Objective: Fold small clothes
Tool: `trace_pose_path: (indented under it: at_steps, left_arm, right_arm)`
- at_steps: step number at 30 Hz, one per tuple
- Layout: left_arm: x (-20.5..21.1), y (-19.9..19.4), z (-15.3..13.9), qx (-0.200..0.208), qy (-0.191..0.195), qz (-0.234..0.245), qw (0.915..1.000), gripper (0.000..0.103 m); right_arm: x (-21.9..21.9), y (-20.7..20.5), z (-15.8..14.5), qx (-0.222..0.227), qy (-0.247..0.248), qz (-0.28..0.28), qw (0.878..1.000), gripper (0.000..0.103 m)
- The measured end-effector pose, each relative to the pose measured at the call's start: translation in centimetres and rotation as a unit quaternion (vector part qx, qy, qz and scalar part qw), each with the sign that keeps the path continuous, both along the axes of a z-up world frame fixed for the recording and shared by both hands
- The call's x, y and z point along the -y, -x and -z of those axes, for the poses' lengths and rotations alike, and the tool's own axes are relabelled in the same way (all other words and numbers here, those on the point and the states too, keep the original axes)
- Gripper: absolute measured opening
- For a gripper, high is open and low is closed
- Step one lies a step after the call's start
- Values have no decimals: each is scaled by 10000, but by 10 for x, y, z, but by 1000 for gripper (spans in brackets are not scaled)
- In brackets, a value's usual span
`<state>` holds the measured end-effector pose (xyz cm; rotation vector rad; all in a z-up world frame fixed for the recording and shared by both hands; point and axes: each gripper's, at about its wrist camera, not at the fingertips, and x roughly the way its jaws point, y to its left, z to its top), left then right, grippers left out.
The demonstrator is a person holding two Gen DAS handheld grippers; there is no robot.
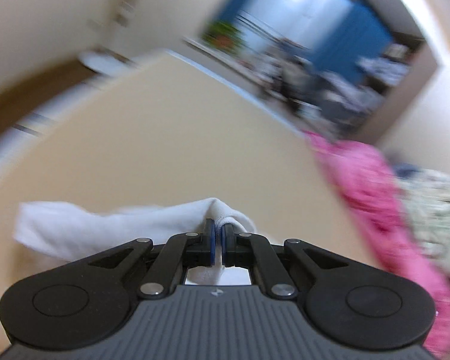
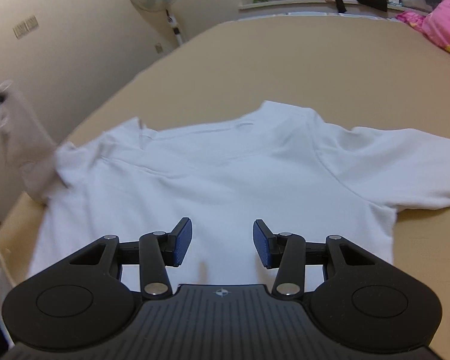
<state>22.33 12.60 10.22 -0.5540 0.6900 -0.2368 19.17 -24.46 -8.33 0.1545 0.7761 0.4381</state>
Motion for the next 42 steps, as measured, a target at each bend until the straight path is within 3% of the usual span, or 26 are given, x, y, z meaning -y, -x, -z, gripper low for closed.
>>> trace_pose_path:
  at_steps: [2,3,4,5,7,11,15,17,19,20,21,22,24,25,27,31,33,36,38,42]
  left_arm:
    - [34,-26,6,-223,582,695,9956,13]
    - [49,-32,7,-355,780,1033,9909,22]
    - [57,-36,7,-338,840,1288,9875,28]
    - [58,-35,4,-188,624,1253,9900,28]
    - [45,-31,-1,105,62,1027,9946,28]
    - [-5,8,17,237,-551,372,9975,28]
    - [-55,31,63,162,-1617,-548,9852,28]
    - [-75,42,90,33,-1637,-996,9815,28]
    - [-102,46,95,-466,-1632,-1406,9754,28]
    - [-110,50,92,-251,-1491,-1571,9759,28]
    - [-112,50,90,-143,-1593,-1625,9737,30]
    - [-115,50,88,-78,-1860,-1720,9673,30]
    - [-117,48,89,-88,-2424,-1990,9495,30]
    - [-120,48,90,-107,-2469,-2079,9464,30]
    - [-126,48,91,-132,-2231,-2203,9495,30]
    - [-121,44,93,-166,-2286,-2031,9520,30]
    - [-120,46,91,-113,-2287,-1901,9547,32]
    - [-116,46,103,-264,-2059,-1515,9664,33]
    - [-112,37,113,-409,-1937,-1279,9718,33]
    - [-95,18,130,-535,-1625,-802,9820,34]
  right_arm:
    - [3,-1,-1,-16,-302,18,9995,47]
    - [6,-2,-1,-46,-444,37,9990,47]
    - [8,-4,0,-83,-545,53,9985,47]
    - [10,-5,1,-154,-678,78,9976,47]
    - [14,-8,4,-319,-884,131,9955,47]
    - [15,-13,13,-541,-983,280,9933,48]
    - [6,-20,27,-794,-915,336,9921,48]
    - [-4,-19,31,-765,-797,230,9936,48]
    - [-15,-17,33,-670,-709,83,9952,48]
    - [-22,-17,34,-632,-659,-15,9958,48]
    - [-29,-16,35,-599,-592,-91,9964,48]
    - [-37,-17,36,-552,-506,-156,9971,44]
    - [-48,-17,37,-418,-353,-284,9981,1]
    - [-51,-16,34,-278,-325,-295,9987,1]
    - [-48,-16,17,2,-397,-318,9987,1]
    - [-4,-9,-57,1329,-898,-262,9867,1]
    - [18,-15,-68,1687,-398,67,9848,1]
    - [48,-47,-43,1215,572,555,9894,1]
    - [58,-60,-30,1007,1029,875,9857,1]
    - [66,-68,-28,965,1271,1189,9800,1]
